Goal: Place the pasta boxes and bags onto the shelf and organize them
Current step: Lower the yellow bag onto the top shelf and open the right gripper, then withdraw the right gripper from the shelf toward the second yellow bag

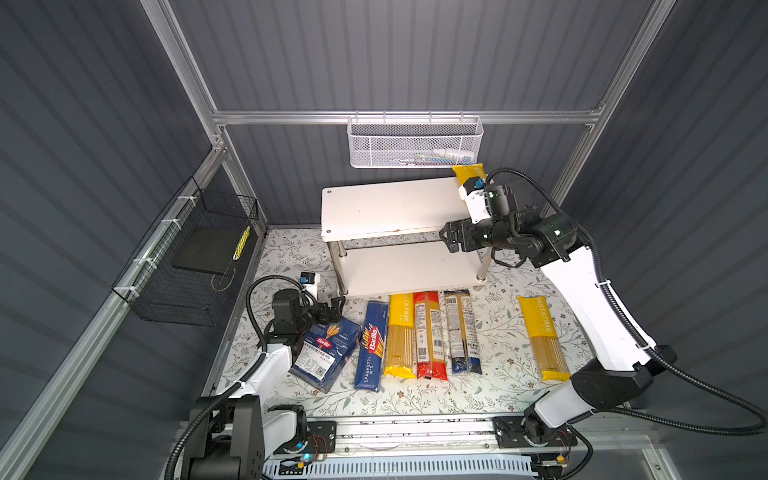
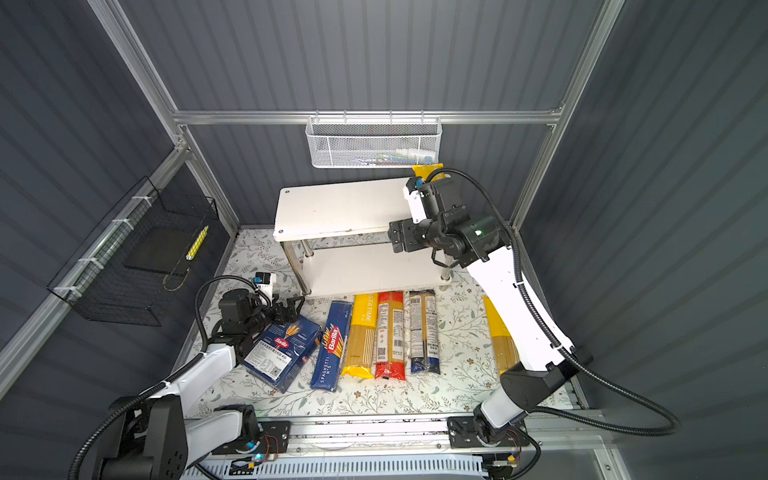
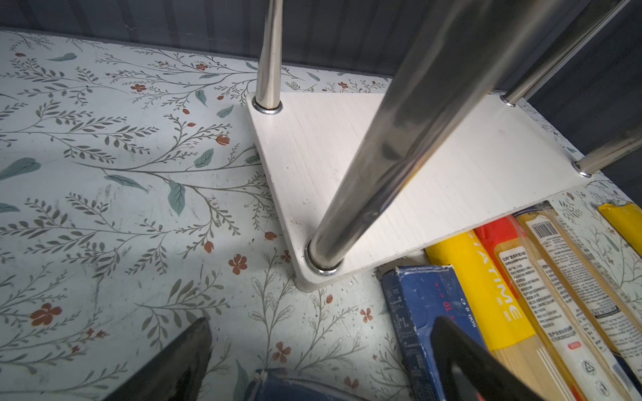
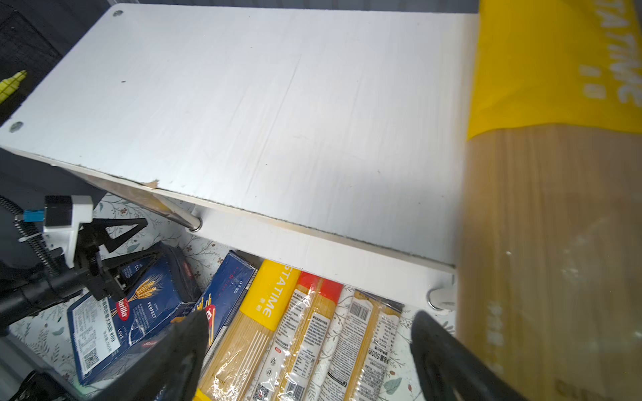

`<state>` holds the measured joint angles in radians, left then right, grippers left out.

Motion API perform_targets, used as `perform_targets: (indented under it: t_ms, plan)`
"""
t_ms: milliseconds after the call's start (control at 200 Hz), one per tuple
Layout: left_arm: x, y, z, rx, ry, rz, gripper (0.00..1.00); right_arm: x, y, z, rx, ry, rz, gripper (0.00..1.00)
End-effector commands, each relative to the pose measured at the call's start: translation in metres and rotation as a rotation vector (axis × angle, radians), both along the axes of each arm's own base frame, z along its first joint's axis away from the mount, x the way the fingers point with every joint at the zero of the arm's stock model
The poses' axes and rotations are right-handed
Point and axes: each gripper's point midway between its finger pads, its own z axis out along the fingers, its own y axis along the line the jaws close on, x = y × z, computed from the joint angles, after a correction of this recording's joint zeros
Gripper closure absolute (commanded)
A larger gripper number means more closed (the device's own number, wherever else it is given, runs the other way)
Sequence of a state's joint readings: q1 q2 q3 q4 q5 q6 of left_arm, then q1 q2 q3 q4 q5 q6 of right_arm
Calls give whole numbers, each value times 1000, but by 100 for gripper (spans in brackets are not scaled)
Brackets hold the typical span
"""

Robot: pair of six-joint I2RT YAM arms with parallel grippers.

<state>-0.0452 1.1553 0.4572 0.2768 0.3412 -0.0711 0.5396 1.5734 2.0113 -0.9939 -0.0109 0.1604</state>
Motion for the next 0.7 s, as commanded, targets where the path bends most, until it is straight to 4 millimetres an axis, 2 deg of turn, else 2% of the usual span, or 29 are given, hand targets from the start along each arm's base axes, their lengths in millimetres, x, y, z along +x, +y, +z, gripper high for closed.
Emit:
perform_targets:
  t_ms: [0,135,450,580,695]
  plan:
    - [-3,-2,1,8,-6,-12,1,-13,11,21,66,-46,92,8]
    - [-3,-2,2,7,-6,-15,1,-23,9,29,85,-96,113,8]
    - [-2,-2,1,8,-4,-11,1,-46,15,21,116,-163,231,8]
    - [-3,-2,1,7,-3,-10,1,-63,19,13,142,-160,295,7]
    - [-3,-2,1,8,-4,-12,1,-78,25,-2,169,-159,353,4]
